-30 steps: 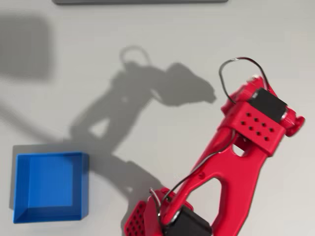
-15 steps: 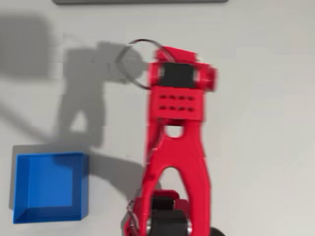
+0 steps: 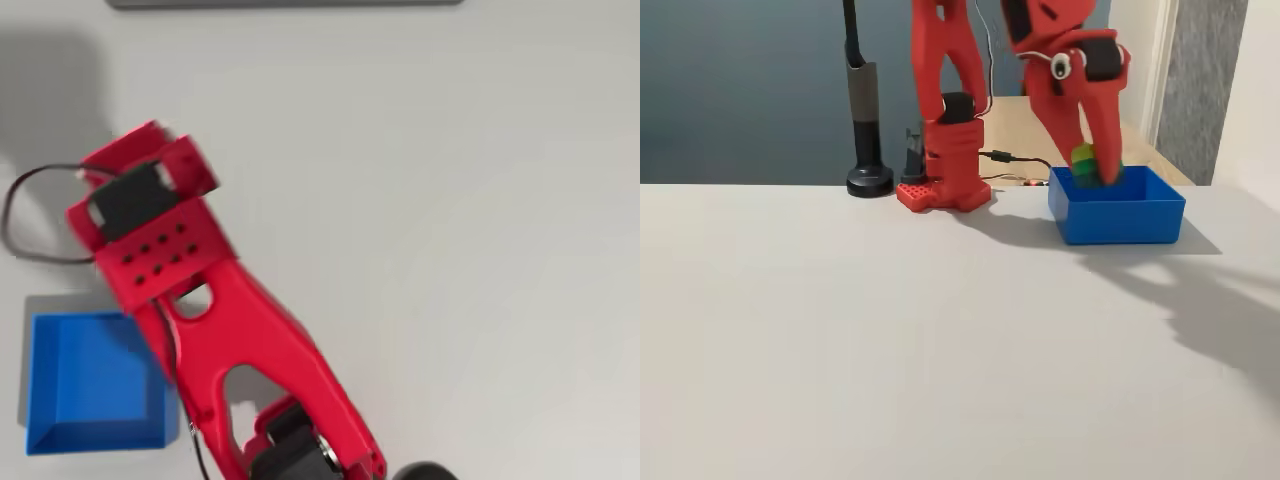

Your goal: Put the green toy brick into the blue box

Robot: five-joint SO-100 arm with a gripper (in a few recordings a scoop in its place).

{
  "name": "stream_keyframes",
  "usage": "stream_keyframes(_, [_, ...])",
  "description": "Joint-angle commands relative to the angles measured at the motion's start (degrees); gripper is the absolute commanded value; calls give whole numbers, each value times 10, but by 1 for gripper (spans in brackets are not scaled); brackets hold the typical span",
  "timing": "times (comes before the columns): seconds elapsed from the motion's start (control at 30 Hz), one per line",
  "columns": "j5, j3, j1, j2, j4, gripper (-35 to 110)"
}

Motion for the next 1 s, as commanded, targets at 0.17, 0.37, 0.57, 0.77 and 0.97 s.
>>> stream_keyframes(0.17, [21, -23, -162, 43, 87, 0])
stream_keyframes(0.37, [40, -30, -249, 44, 149, 0])
stream_keyframes(0.57, [39, 4, -312, 45, 161, 0])
stream_keyframes(0.77, [33, 54, -353, 45, 161, 0])
stream_keyframes(0.97, [34, 91, -372, 44, 149, 0])
